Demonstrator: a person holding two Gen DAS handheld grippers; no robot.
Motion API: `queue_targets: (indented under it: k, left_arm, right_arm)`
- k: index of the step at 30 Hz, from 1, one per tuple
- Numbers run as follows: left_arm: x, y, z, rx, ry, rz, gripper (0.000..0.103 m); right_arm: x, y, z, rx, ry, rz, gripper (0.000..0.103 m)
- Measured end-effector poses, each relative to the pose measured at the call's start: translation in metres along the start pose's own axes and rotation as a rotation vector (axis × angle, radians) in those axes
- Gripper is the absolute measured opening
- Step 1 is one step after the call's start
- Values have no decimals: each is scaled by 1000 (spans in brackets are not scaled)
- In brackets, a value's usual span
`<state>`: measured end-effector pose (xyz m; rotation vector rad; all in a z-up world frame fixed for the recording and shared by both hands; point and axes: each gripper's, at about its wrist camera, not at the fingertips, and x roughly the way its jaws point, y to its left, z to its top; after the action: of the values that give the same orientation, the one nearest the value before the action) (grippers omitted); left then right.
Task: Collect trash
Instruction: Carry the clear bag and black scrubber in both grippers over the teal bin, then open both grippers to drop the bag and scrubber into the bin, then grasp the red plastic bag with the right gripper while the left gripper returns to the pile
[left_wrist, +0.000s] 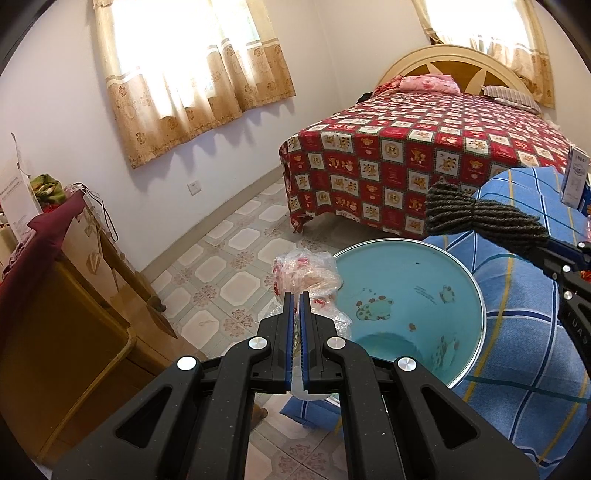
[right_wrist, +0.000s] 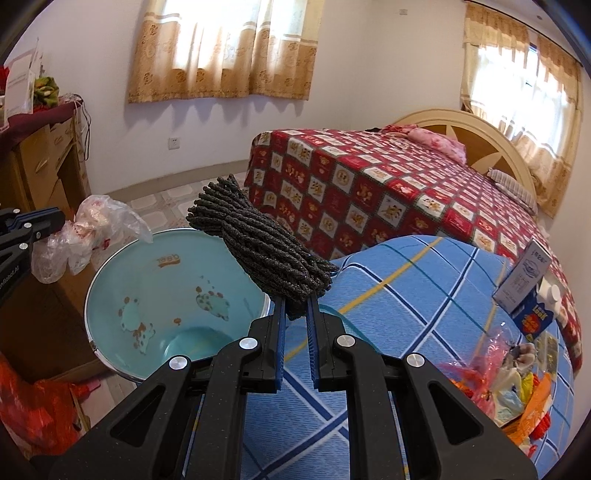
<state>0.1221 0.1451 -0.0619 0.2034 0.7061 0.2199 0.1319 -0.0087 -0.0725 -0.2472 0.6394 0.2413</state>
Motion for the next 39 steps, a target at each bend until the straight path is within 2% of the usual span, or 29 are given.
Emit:
queue_targets:
  k: [9,11,12,13,14,15,16,17,19,23,27,30,35,39]
  left_arm:
    - [4,-6,-1,5,8,-9,3]
    - [4,-9,-1,7,4,-18,6]
    - [4,-10,-1,8,2,-22,6]
    - [5,-11,-1,8,2,-27,7]
    - [5,-12,-1,10,3,-37,9]
    - [6,-15,-1,9,4,-49,20]
    - [6,-15,-1,7,4,-51,37]
    - [6,-16,-2,6,-1,-57,42]
    - [7,-19,-3,13,-3,-60,43]
    - [9,-23,-8,10,20,-76,55]
    - [2,-39,-15,35,34,-116,64]
    - [-8,-62,-21,74,36,-153,69]
    - [-28,-112,-33,152,46,-228,73]
    - [-41,-150,-39,206,48,-250,76]
  right_arm:
    - [5,5,-2,-11,10,19,12]
    - [7,7,-2,-18,18,35,13]
    - [7,8,-3,-16,14,40,18]
    - [9,9,-3,-12,15,55,29]
    - [10,9,-4,-12,18,64,34]
    - [11,10,-4,-11,18,66,39]
    - [11,10,-5,-9,18,66,42]
    - [11,9,-6,-5,19,67,42]
    - [11,7,-7,5,23,69,48]
    - [1,-1,-11,30,11,60,51]
    - [-30,-20,-23,50,-13,21,57]
    - [-63,-51,-42,98,-33,-40,60]
    - [-117,-113,-91,199,-43,-192,65]
    - [-141,-156,-132,293,-26,-291,65]
